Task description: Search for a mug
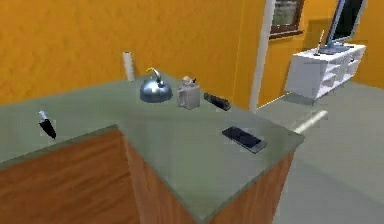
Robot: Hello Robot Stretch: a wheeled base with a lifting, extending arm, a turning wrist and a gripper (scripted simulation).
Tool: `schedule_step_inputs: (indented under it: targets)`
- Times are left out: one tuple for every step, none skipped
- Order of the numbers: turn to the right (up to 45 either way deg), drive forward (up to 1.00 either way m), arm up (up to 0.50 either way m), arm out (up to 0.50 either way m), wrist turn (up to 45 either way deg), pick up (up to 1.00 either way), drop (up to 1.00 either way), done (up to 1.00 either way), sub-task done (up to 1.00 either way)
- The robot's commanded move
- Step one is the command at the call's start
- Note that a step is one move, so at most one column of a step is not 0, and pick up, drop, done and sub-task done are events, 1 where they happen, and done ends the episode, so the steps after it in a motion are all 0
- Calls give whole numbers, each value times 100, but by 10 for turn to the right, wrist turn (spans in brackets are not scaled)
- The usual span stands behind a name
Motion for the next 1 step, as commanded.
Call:
schedule_step_inputs:
  targets:
    - [0,0,0,0,0,0,0,100,0]
